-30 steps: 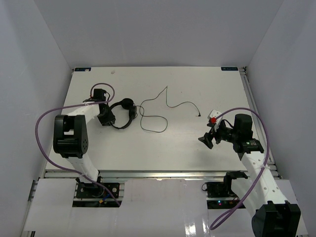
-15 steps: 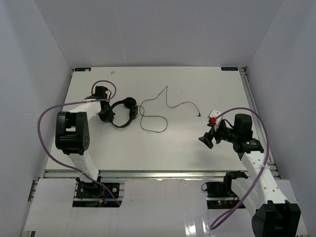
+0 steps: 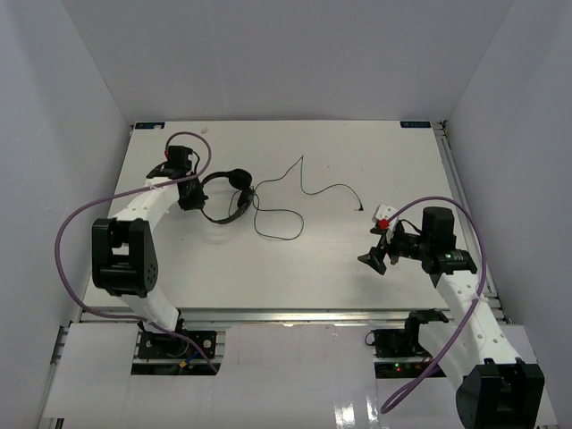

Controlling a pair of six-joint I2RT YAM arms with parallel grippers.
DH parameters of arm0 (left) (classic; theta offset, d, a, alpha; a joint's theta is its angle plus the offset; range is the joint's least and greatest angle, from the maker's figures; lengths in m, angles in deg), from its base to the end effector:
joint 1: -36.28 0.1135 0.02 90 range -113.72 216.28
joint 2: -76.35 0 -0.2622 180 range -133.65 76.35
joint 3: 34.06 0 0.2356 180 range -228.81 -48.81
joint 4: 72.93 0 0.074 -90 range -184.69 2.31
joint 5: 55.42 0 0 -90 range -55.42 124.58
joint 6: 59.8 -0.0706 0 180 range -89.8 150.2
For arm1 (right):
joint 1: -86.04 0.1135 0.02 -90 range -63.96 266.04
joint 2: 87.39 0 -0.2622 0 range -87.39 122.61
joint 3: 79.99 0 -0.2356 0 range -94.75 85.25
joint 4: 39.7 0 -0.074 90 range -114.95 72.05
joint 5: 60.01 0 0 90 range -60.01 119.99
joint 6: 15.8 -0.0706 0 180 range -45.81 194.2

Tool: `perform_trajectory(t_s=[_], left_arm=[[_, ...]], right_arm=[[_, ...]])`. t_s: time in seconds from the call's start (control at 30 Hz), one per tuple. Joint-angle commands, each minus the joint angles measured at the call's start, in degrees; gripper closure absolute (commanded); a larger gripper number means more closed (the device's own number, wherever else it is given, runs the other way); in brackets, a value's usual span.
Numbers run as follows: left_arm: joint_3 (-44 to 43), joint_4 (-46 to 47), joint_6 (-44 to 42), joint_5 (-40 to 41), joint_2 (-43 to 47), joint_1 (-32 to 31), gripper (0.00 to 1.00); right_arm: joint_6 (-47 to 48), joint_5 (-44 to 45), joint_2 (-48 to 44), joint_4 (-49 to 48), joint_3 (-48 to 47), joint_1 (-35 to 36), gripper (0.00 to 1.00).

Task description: Wrap the headphones

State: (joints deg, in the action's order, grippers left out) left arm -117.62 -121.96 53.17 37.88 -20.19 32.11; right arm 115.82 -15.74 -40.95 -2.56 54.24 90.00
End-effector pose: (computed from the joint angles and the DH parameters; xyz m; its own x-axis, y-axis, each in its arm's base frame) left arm 0.3466 -0.0212 0.1935 -0.8287 -0.3302 -0.4519 -0.3017 0.9436 -0.1364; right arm 0.1684 0.0623 0.2252 -0.0503 -0.4682 -0.8822 -0.8641 0.4633 -0.1966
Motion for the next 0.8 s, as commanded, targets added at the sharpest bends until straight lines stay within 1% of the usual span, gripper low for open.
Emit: perform_trajectory(t_s=[0.0, 0.03, 0.07, 0.13, 0.17, 0.2, 0.27, 0.33, 0.4, 0.43, 0.5, 0.6, 0.67, 0.77], left_arm=[[-5.91, -0.58, -4.19, -6.85, 13.55, -5.69, 1.00], [-6.48, -0.90, -4.61, -7.26, 14.52, -7.24, 1.00], [-7.08, -1.65, -4.70, -7.55, 15.46, -8.15, 1.00], [-9.47, -2.87, -4.32, -8.31, 17.35, -10.39, 1.00], [-10.51, -3.40, -4.00, -8.63, 17.82, -11.19, 1.00], [-12.03, -3.92, -3.42, -9.24, 18.29, -12.19, 1.00], [-15.15, -4.56, -2.45, -11.51, 18.59, -13.86, 1.00], [-17.64, -5.66, -0.63, -13.48, 18.29, -15.06, 1.00], [-19.81, -6.21, 1.23, -15.87, 17.75, -16.14, 1.00], [-20.50, -6.25, 2.22, -17.01, 17.50, -16.76, 1.00], [-21.65, -6.24, 3.24, -18.43, 17.09, -18.17, 1.00], [-22.81, -6.15, 4.43, -19.43, 16.59, -19.44, 1.00], [-23.03, -6.15, 5.17, -20.02, 16.59, -19.66, 1.00], [-22.73, -5.95, 5.83, -20.05, 17.01, -19.76, 1.00]], right_arm=[[15.56, -9.24, 4.10, 14.34, -9.59, -0.10, 0.10], [18.43, -9.94, 5.93, 18.81, -11.52, -0.03, 0.10], [19.98, -11.23, 7.32, 21.50, -15.34, -0.01, 0.10], [21.54, -12.60, 9.60, 25.91, -19.66, 0.22, 0.10], [20.55, -13.26, 10.50, 26.01, -21.45, 0.31, 0.10], [16.78, -13.55, 10.95, 24.43, -23.68, 0.38, 0.10], [5.75, -13.36, 10.89, 16.93, -26.95, 0.43, 0.10], [-4.34, -12.03, 9.82, 7.90, -27.33, 0.43, 0.10], [-18.83, -9.65, 8.67, -5.89, -24.65, 0.51, 0.10], [-20.61, -11.54, 8.64, -9.46, -23.16, 0.52, 0.10], [-20.99, -17.55, 9.21, -14.21, -20.20, 0.70, 0.10], [-14.23, -24.07, 10.77, -15.01, -18.00, 1.29, 0.10], [-11.76, -24.66, 12.98, -15.45, -18.27, 2.25, 0.10], [-12.20, -22.46, 15.17, -19.09, -19.13, 4.70, 0.10]])
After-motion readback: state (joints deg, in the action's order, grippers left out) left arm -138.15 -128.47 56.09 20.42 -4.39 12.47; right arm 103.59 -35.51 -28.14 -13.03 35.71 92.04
